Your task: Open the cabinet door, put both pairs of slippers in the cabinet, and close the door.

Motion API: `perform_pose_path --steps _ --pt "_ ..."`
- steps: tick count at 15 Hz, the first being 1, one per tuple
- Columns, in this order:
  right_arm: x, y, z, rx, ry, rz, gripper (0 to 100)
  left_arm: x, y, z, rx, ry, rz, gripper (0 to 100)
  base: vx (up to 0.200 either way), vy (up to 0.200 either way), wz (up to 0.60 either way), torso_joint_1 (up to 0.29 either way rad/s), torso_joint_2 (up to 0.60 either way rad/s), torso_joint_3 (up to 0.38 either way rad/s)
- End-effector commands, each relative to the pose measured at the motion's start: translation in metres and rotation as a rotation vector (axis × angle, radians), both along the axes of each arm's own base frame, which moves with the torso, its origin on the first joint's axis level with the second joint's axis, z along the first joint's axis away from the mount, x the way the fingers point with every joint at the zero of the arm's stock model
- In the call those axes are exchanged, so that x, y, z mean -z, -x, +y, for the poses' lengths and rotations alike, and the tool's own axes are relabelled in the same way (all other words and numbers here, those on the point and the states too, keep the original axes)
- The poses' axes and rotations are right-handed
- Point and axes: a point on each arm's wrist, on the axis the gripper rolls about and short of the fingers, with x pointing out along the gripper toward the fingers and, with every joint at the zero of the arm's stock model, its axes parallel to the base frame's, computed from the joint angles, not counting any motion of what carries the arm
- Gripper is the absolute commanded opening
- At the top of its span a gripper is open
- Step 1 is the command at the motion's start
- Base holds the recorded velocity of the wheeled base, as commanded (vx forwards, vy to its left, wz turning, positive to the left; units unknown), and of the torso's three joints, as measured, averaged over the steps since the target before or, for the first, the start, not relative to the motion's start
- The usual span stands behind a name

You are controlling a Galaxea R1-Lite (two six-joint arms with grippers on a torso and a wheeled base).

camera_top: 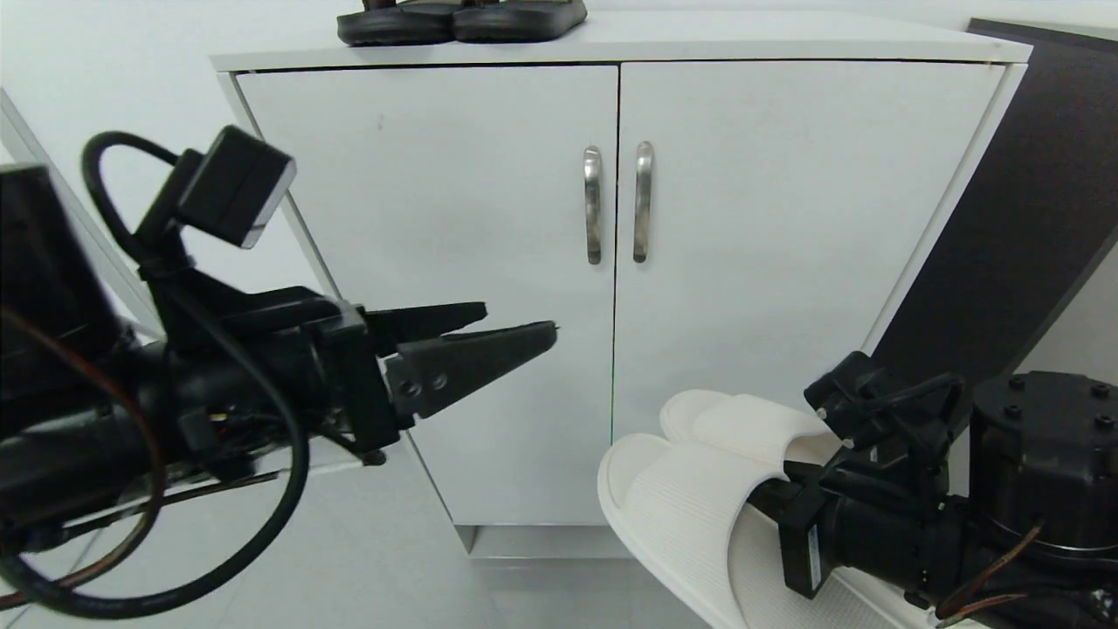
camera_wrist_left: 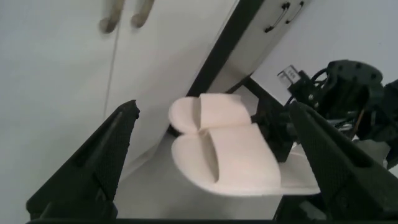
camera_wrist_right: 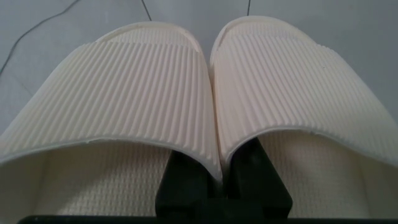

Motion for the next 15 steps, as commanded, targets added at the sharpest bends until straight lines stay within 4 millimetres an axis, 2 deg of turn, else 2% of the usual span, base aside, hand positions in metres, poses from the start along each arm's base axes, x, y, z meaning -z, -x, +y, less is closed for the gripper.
perform_pose_path --steps 1,4,7,10,12,15 --pt "0.001 0.0 0.001 -0.002 0.002 0.002 0 -0.002 -0.018 -0.026 0.046 -0.007 0.016 100 0.0 0.0 0.0 0.0 0.0 0.0" --pt "0.003 -0.004 0.005 -0.004 0.007 0.008 0 -0.013 -0.034 -0.042 0.065 0.012 -0.004 100 0.0 0.0 0.0 0.0 0.0 0.0" --pt "0.005 -0.005 0.006 -0.006 0.016 0.01 0 -0.018 -0.064 -0.067 0.141 0.037 0.015 100 0.0 0.0 0.0 0.0 0.0 0.0" --pt "0.006 -0.005 0.006 -0.006 0.019 0.012 0 -0.023 -0.084 -0.079 0.22 0.052 0.004 100 0.0 0.0 0.0 0.0 0.0 0.0" --pt "0.007 -0.004 0.006 -0.033 0.018 0.02 0 -0.028 -0.087 -0.082 0.289 0.06 0.023 100 0.0 0.0 0.0 0.0 0.0 0.0" --pt "0.007 -0.004 0.007 -0.039 0.017 0.021 0 -0.031 -0.095 -0.087 0.268 0.066 0.018 100 0.0 0.0 0.0 0.0 0.0 0.0"
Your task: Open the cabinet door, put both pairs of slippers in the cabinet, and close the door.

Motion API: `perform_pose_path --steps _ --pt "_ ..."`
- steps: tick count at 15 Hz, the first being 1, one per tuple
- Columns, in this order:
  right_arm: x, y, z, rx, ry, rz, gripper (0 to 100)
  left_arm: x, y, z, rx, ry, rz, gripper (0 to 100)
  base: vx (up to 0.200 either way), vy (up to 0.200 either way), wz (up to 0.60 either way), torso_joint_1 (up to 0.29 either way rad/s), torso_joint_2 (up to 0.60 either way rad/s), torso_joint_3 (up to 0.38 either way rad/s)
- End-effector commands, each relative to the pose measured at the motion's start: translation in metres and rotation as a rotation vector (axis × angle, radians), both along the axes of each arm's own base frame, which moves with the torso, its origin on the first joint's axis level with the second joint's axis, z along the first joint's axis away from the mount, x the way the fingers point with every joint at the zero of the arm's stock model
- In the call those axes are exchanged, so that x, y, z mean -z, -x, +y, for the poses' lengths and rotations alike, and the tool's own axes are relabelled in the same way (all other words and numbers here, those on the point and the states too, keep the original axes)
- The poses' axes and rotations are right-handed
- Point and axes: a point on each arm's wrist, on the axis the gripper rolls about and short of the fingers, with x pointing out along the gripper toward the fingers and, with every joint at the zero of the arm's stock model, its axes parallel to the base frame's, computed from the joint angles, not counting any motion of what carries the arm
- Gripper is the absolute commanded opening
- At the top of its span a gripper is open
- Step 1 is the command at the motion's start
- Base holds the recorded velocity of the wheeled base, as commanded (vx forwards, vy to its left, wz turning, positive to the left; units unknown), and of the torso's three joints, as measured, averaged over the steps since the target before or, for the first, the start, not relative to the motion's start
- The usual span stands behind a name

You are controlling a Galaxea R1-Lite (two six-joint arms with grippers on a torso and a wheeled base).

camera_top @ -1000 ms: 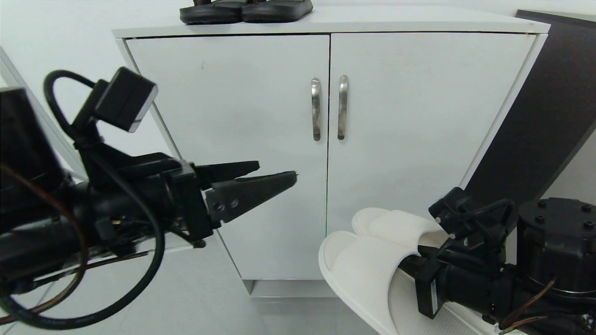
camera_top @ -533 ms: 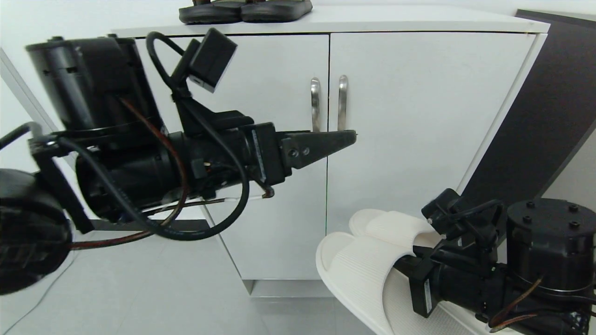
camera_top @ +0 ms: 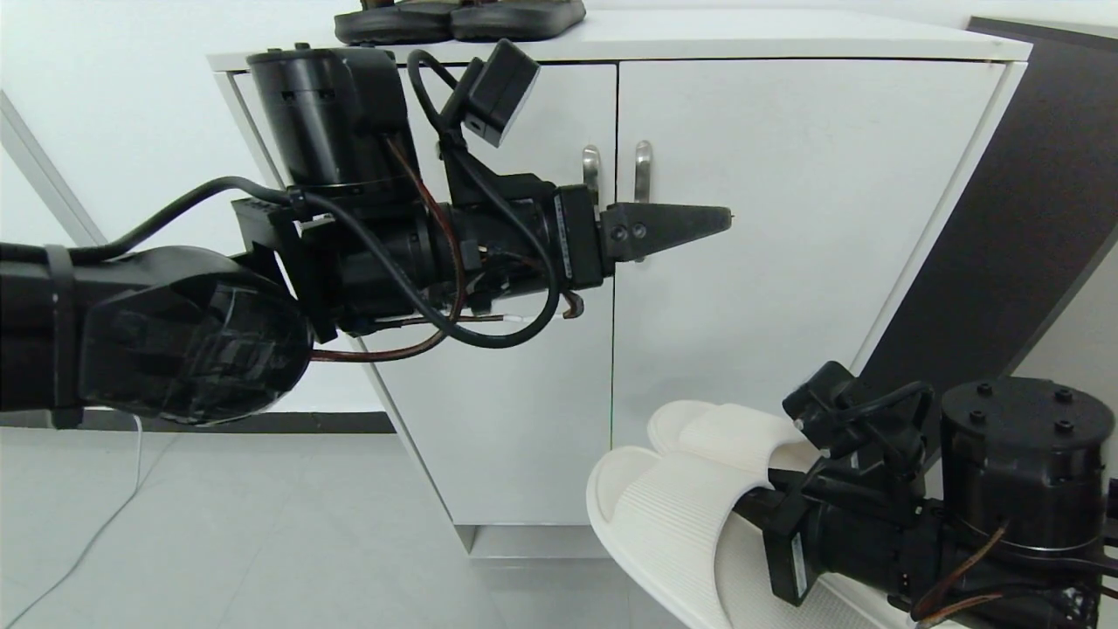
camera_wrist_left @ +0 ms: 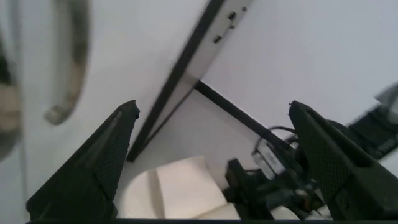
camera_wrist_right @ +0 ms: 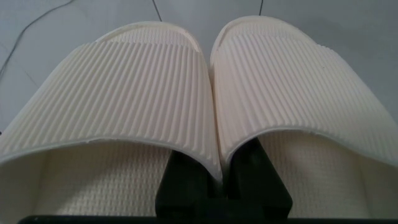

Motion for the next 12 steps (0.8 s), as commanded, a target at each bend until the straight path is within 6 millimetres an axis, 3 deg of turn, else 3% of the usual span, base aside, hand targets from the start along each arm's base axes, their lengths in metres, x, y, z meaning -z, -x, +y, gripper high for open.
perform_pose_path --steps 1,6,12 --pt "0.001 0.0 0.001 -0.001 0.002 0.002 0 0.002 -0.006 -0.004 -0.033 -0.001 0.002 100 0.0 0.0 0.0 0.0 0.0 0.0" --pt "0.001 0.0 0.002 -0.006 0.003 0.003 0 -0.007 -0.007 -0.006 -0.164 0.008 -0.046 100 0.0 0.0 0.0 0.0 0.0 0.0" --pt "0.003 0.0 0.003 -0.009 0.01 0.01 0 -0.003 -0.027 -0.016 -0.274 -0.036 -0.059 100 0.0 0.0 0.0 0.0 0.0 0.0"
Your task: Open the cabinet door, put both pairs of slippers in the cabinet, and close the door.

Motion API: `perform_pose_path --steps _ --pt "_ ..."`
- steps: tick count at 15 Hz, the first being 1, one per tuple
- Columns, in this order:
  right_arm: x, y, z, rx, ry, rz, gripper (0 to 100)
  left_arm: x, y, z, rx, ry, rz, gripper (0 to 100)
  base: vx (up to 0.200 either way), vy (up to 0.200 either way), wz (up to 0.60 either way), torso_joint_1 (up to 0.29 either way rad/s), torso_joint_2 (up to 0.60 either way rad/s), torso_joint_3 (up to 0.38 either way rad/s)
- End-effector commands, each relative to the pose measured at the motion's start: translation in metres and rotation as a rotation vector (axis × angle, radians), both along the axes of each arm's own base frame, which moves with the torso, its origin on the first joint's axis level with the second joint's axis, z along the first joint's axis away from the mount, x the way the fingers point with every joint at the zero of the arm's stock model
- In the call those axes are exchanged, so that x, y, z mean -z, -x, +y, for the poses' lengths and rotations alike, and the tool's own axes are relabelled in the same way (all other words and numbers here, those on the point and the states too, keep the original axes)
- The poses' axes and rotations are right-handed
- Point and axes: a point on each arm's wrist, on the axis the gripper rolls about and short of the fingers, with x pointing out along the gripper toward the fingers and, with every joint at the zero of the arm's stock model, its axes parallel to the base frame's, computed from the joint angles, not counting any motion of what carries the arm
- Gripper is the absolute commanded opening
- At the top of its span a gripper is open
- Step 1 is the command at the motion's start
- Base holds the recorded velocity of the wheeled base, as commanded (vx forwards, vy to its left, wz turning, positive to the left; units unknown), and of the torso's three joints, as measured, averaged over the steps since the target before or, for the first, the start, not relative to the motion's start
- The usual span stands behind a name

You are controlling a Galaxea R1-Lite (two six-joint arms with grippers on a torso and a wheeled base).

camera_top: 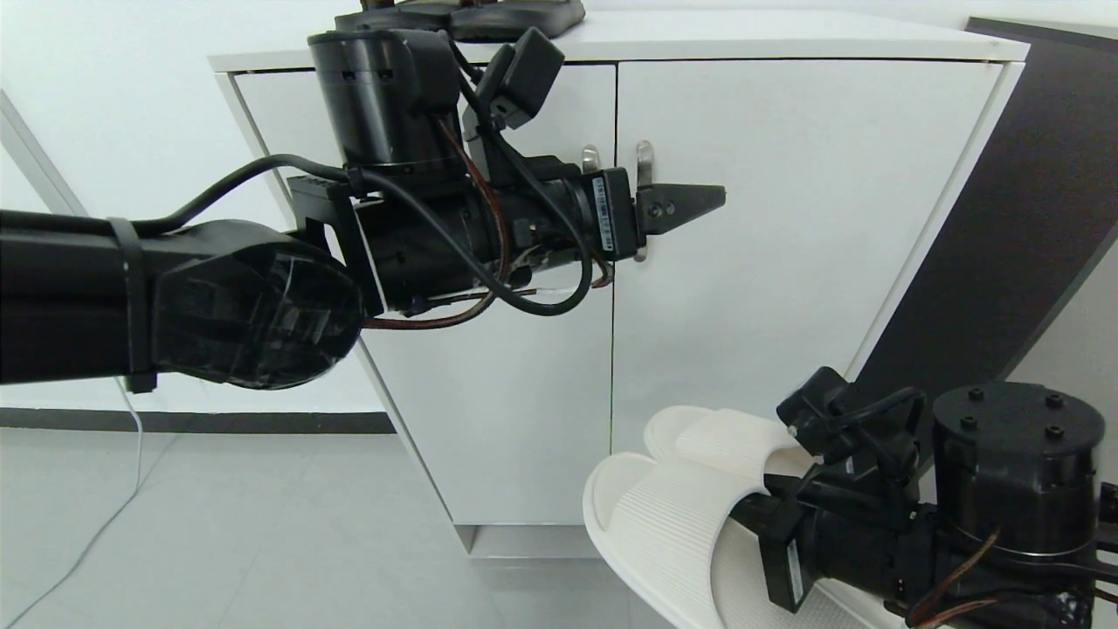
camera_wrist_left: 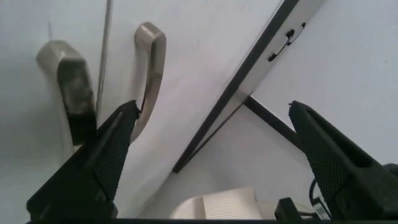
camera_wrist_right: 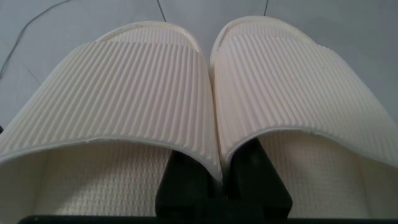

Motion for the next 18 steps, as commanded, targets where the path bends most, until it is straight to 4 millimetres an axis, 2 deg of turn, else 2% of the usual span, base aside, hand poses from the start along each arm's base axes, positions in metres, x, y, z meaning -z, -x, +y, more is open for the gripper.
perform_pose_path --steps 1,8,9,13,17,18 --pt "0.001 -0.001 0.001 0.001 0.003 0.002 0 0.003 -0.007 -0.004 -0.018 -0.007 -0.005 100 0.0 0.0 0.0 0.0 0.0 0.0" --pt "0.002 -0.001 0.001 0.001 0.005 0.005 0 0.008 -0.013 -0.008 -0.031 -0.017 -0.004 100 0.0 0.0 0.0 0.0 0.0 0.0" --pt "0.002 -0.001 0.001 0.0 0.006 0.004 0 0.008 -0.013 -0.008 -0.032 -0.017 -0.004 0 0.0 0.0 0.0 0.0 0.0 0.0" --pt "0.002 -0.001 0.001 0.001 0.005 0.005 0 0.005 -0.007 -0.006 -0.025 -0.013 -0.009 0 0.0 0.0 0.0 0.0 0.0 0.0" --pt "0.003 0.003 0.0 -0.042 0.0 0.017 0 0.008 0.014 0.0 -0.002 -0.021 0.0 0 0.0 0.0 0.0 0.0 0.0 0.0" --pt "0.005 0.008 -0.003 -0.089 -0.001 0.025 0 0.009 0.026 -0.002 0.023 -0.014 -0.008 0 0.0 0.0 0.0 0.0 0.0 0.0"
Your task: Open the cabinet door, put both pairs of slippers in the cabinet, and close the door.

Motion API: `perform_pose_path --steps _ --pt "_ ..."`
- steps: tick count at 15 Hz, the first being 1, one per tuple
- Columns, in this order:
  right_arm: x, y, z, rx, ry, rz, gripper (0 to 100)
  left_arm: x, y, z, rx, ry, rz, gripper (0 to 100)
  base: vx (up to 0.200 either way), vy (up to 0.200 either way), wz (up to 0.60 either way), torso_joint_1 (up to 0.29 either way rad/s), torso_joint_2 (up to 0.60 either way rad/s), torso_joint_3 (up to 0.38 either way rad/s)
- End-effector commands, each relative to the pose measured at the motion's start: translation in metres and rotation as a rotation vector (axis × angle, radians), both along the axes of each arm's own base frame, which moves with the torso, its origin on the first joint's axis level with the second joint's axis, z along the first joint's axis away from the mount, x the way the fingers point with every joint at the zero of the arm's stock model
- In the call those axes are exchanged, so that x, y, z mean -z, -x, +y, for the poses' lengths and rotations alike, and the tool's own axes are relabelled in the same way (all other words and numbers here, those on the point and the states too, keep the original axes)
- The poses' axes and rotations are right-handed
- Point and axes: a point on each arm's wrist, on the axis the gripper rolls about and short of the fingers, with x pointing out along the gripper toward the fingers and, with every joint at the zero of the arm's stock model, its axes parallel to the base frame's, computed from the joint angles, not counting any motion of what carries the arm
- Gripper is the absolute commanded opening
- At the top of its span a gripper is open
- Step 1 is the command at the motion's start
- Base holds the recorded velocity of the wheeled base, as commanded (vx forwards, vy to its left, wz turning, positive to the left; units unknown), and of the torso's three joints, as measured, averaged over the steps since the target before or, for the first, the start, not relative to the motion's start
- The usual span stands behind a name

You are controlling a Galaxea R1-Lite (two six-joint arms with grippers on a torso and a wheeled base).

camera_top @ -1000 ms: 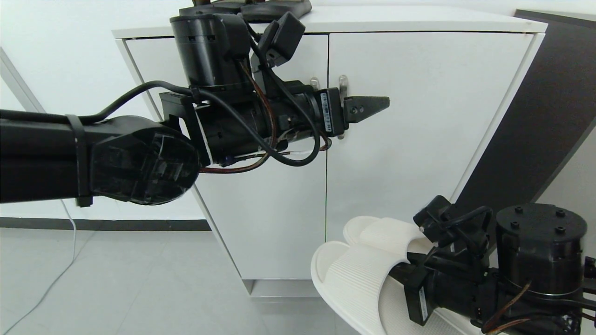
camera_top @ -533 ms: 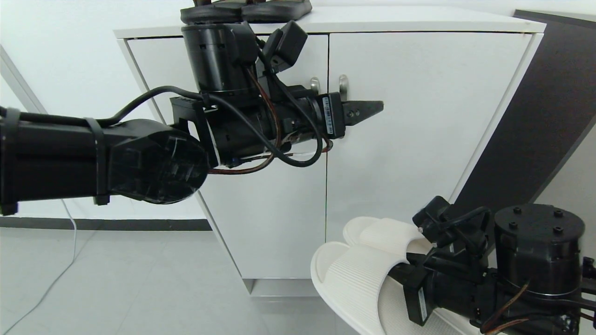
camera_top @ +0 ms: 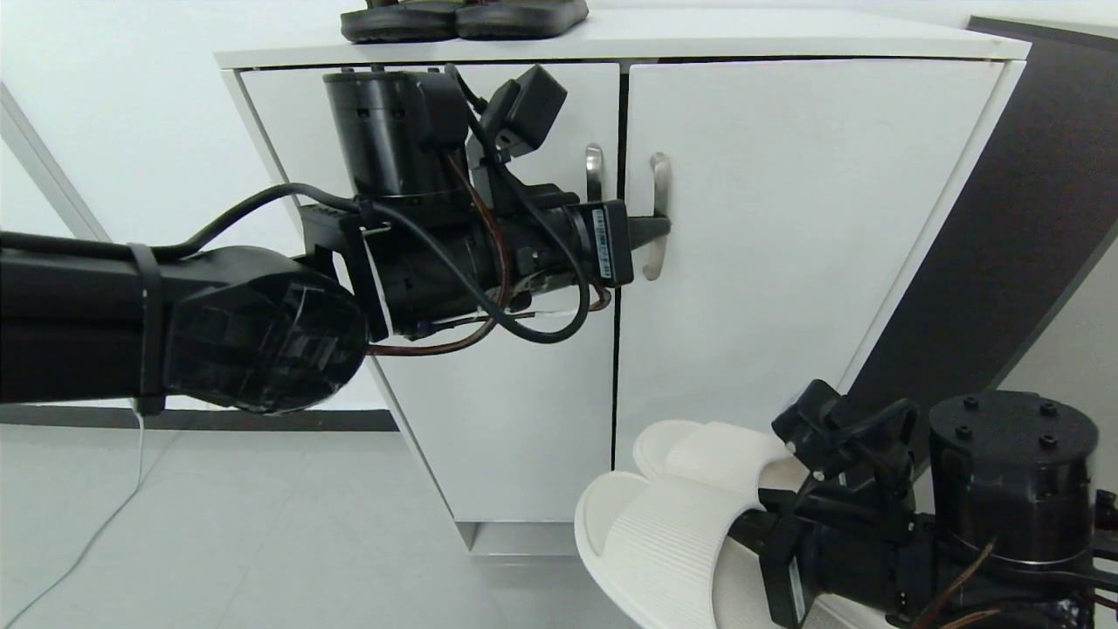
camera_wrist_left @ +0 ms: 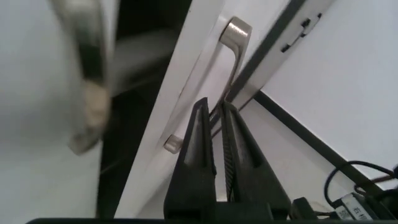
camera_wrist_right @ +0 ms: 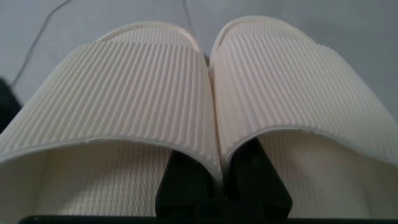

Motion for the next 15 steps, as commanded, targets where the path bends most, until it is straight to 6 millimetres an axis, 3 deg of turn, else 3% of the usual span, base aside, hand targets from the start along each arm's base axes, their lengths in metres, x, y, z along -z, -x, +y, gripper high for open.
perform_pose_path --steps 1,7,10,15 --pt "0.001 0.01 -0.005 -0.057 -0.001 0.0 0 -0.004 0.023 0.003 0.034 0.017 -0.02 0 0.0 0.0 0.0 0.0 0.0 0.0" --pt "0.004 0.027 -0.013 -0.189 0.007 -0.007 0 0.0 0.043 0.011 0.05 0.027 -0.032 0 0.0 0.0 0.0 0.0 0.0 0.0" --pt "0.006 0.027 -0.012 -0.194 0.015 0.0 0 0.003 0.067 0.031 0.056 0.027 -0.032 0 0.0 0.0 0.0 0.0 0.0 0.0" --pt "0.007 0.029 -0.011 -0.2 0.018 0.001 0 0.005 0.056 0.039 0.017 0.023 -0.025 0 0.0 0.0 0.0 0.0 0.0 0.0"
